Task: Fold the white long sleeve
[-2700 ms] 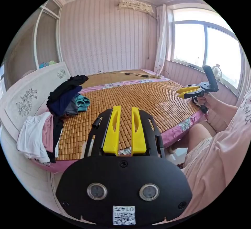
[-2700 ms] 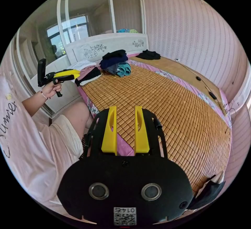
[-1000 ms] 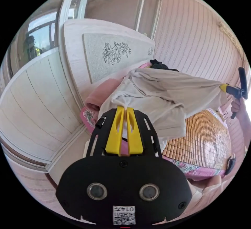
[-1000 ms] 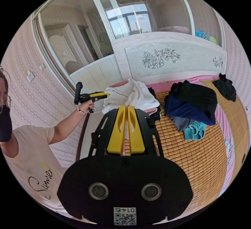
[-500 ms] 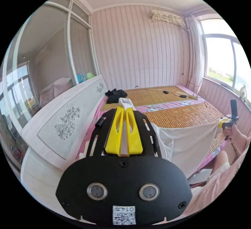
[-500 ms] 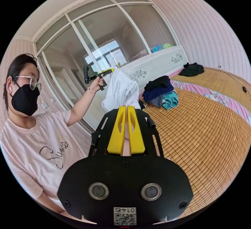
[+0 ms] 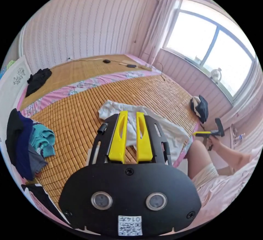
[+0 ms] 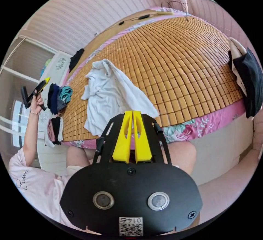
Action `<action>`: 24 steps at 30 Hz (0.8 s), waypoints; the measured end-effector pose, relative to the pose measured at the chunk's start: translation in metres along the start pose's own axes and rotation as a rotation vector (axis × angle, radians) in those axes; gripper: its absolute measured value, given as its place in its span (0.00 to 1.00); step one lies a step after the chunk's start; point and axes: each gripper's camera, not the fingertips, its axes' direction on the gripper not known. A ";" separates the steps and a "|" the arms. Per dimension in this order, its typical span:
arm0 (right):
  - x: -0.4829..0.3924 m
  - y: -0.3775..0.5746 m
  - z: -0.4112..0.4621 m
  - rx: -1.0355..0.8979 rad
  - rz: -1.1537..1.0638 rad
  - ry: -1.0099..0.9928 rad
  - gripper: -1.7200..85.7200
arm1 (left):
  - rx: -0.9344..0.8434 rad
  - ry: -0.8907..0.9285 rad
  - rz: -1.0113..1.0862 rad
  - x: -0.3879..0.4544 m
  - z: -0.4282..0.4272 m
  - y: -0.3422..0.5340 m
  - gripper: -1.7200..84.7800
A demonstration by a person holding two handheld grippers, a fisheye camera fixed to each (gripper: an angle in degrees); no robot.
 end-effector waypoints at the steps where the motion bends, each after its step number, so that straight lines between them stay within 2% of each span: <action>1: 0.006 0.000 -0.003 0.007 0.006 0.002 0.03 | -0.086 0.003 0.006 0.016 0.026 0.027 0.09; 4: 0.004 -0.002 -0.012 -0.014 -0.053 0.054 0.07 | -0.215 -0.030 -0.042 0.041 0.069 0.078 0.10; 8: 0.001 -0.018 -0.021 -0.008 -0.130 0.243 0.14 | -0.274 -0.061 -0.146 0.042 0.093 0.092 0.13; 11: 0.017 -0.037 -0.029 0.015 -0.091 0.308 0.15 | -0.367 -0.037 -0.216 0.037 0.111 0.097 0.14; 14: 0.035 -0.049 -0.021 -0.122 -0.090 0.274 0.12 | -0.360 -0.112 -0.184 0.040 0.105 0.101 0.10; 16: 0.035 -0.044 -0.033 -0.104 -0.120 0.309 0.06 | -0.365 -0.026 -0.209 0.037 0.100 0.106 0.05; 18: 0.040 -0.039 -0.049 -0.129 -0.139 0.264 0.03 | -0.334 -0.023 -0.219 0.038 0.087 0.112 0.03; 21: 0.055 -0.022 -0.107 -0.026 -0.115 0.091 0.02 | -0.168 0.047 -0.266 0.034 0.036 0.122 0.02; 24: 0.072 -0.007 -0.190 0.159 -0.111 -0.244 0.02 | 0.082 0.078 -0.282 0.030 -0.049 0.128 0.01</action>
